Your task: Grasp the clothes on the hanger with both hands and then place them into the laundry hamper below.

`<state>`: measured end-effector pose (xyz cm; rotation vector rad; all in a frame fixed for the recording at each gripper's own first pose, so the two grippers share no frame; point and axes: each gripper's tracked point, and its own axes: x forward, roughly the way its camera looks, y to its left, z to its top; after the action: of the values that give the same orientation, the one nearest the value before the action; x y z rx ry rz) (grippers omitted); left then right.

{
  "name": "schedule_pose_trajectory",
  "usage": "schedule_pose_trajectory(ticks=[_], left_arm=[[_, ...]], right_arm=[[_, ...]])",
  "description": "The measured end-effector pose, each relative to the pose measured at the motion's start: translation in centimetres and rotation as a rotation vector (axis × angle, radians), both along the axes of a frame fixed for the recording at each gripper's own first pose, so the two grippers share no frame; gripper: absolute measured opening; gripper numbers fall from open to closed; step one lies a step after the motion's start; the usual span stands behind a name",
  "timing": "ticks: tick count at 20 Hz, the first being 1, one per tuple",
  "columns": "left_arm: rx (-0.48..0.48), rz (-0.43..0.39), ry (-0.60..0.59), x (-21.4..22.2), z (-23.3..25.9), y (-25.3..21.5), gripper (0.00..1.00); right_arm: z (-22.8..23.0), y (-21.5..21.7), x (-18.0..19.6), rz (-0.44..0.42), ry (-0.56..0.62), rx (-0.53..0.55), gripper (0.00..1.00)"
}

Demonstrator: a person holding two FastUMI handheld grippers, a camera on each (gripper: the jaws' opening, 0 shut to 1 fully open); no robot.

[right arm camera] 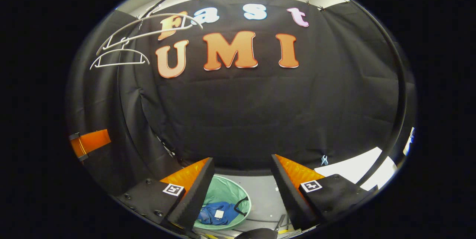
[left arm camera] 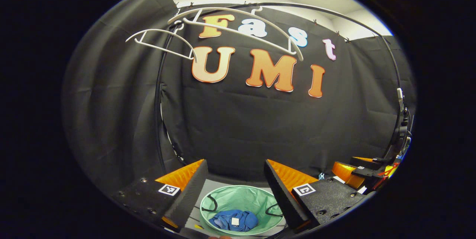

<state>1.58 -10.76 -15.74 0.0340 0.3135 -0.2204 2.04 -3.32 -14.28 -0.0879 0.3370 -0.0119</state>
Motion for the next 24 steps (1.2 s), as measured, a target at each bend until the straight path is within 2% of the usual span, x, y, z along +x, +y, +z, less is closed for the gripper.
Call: schedule_pose_trajectory(ticks=[1,2,4,6,8,10,11,12,13,14,15,16,18,19,21,22,24], left_arm=[[-0.001,0.001,-0.015,0.0,0.8,0.1,0.96],[0.001,0.005,-0.033,-0.1,1.7,0.4,0.96],[0.002,0.021,-0.073,-0.1,3.3,1.0,0.96],[-0.007,0.032,-0.108,-0.2,4.6,1.4,0.93],[-0.01,0.034,-0.129,-0.5,5.3,1.6,0.95],[-0.018,0.036,-0.149,-0.6,6.1,1.7,0.95],[-0.025,0.038,-0.155,-0.8,6.4,1.8,0.92],[-0.031,0.039,-0.162,-0.8,6.6,1.8,0.95],[-0.036,0.042,-0.169,-0.8,7.0,1.9,0.93],[-0.039,0.047,-0.178,-0.8,7.2,2.1,0.93],[-0.04,0.052,-0.185,-0.8,7.4,2.4,0.93],[-0.04,0.058,-0.19,-0.8,7.5,2.6,0.95],[-0.042,0.062,-0.186,-0.7,7.2,2.7,0.95],[-0.039,0.063,-0.177,-0.9,7.0,2.7,0.95],[-0.022,0.075,-0.171,-1.3,6.7,3.0,0.93],[-0.019,0.078,-0.175,-1.5,6.9,3.1,0.95],[-0.017,0.085,-0.184,-1.8,7.3,3.1,0.92]], right_arm=[[1.0,0.0,-0.2,0.0,-0.015,0.001,0.98],[1.9,0.0,-0.4,0.0,-0.03,0.0,0.9],[3.4,0.0,-0.8,0.0,-0.06,-0.015,0.89],[4.5,0.1,-1.1,0.001,-0.085,-0.026,0.89],[5.9,0.4,-1.6,0.003,-0.112,-0.022,1.0],[7.0,0.5,-1.8,0.004,-0.139,-0.024,0.98],[7.4,0.5,-2.0,0.002,-0.145,-0.027,0.89],[7.9,0.6,-2.2,0.001,-0.156,-0.03,0.89],[7.5,0.5,-2.3,-0.001,-0.163,-0.034,0.98],[7.6,0.6,-2.4,-0.002,-0.167,-0.041,0.98],[7.7,0.4,-2.3,-0.006,-0.172,-0.047,0.89],[7.9,0.3,-2.3,-0.01,-0.174,-0.05,0.98],[7.7,0.2,-2.2,-0.017,-0.17,-0.043,0.98],[7.7,0.1,-2.1,-0.021,-0.168,-0.036,0.92],[8.1,0.3,-2.0,-0.017,-0.175,-0.035,0.98],[8.3,0.3,-2.1,-0.015,-0.18,-0.036,0.98],[8.6,0.4,-2.2,-0.007,-0.187,-0.043,0.98]])
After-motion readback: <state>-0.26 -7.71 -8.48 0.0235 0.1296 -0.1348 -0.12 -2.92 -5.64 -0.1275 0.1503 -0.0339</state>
